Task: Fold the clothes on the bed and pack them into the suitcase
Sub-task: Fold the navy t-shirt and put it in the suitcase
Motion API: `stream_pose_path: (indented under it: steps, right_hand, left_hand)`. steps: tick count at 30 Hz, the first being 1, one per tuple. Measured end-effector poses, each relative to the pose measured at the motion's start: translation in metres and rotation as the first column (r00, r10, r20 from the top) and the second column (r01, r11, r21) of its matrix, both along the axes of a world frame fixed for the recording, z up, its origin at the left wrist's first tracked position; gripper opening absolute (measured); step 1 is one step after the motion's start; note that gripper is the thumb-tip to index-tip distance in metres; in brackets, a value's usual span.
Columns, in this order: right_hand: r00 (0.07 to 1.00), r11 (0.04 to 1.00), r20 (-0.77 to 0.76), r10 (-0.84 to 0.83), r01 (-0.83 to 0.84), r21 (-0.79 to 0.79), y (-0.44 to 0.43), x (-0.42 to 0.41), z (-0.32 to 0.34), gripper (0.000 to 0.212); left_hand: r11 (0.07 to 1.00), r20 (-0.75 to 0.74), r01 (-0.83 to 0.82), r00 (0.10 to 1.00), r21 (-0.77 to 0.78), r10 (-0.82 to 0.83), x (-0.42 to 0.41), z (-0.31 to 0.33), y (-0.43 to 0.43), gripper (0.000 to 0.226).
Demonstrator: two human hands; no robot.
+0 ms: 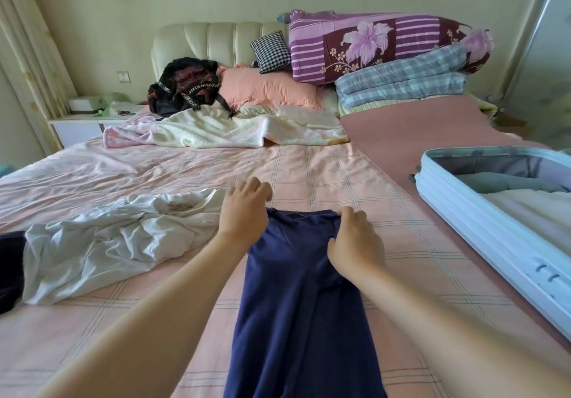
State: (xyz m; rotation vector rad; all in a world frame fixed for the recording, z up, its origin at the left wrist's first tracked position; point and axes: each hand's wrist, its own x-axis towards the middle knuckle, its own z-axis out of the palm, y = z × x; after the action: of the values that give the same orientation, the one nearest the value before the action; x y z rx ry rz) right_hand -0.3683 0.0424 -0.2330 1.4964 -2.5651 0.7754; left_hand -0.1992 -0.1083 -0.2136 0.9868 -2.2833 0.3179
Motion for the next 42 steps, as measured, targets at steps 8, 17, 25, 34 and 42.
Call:
stream_pose_path:
  steps: [8, 17, 25, 34, 42]
  right_hand:
    - [0.996, 0.997, 0.074, 0.042, -0.047, 0.067, -0.016, -0.005, 0.009, 0.017]
    - [0.837, 0.99, 0.548, 0.003, 0.074, -0.119, -0.004, -0.007, 0.013, 0.015]
    - [0.981, 0.996, 0.187, -0.058, 0.044, 0.077, -0.006, -0.003, 0.012, 0.02]
    - [0.999, 0.994, 0.021, -0.043, 0.041, 0.1, -0.017, -0.008, -0.009, 0.016]
    - [0.999, 0.999, -0.027, 0.034, -0.034, 0.008, -0.02, -0.008, -0.013, 0.016]
  left_hand:
    - [0.914, 0.202, 0.002, 0.975, 0.407, -0.091, 0.023, -0.04, 0.013, 0.054]
    - [0.771, -0.078, 0.046, 0.997, 0.635, 0.005, 0.016, -0.027, -0.01, 0.059]
    - [0.804, -0.027, -0.052, 0.996, 0.592, 0.084, 0.017, -0.018, -0.039, 0.032]
    - [0.774, -0.076, -0.054, 0.989, 0.631, 0.131, 0.008, 0.0, -0.034, 0.033]
    - [0.955, -0.057, -0.179, 0.979, 0.237, 0.198, -0.01, 0.006, -0.041, 0.024]
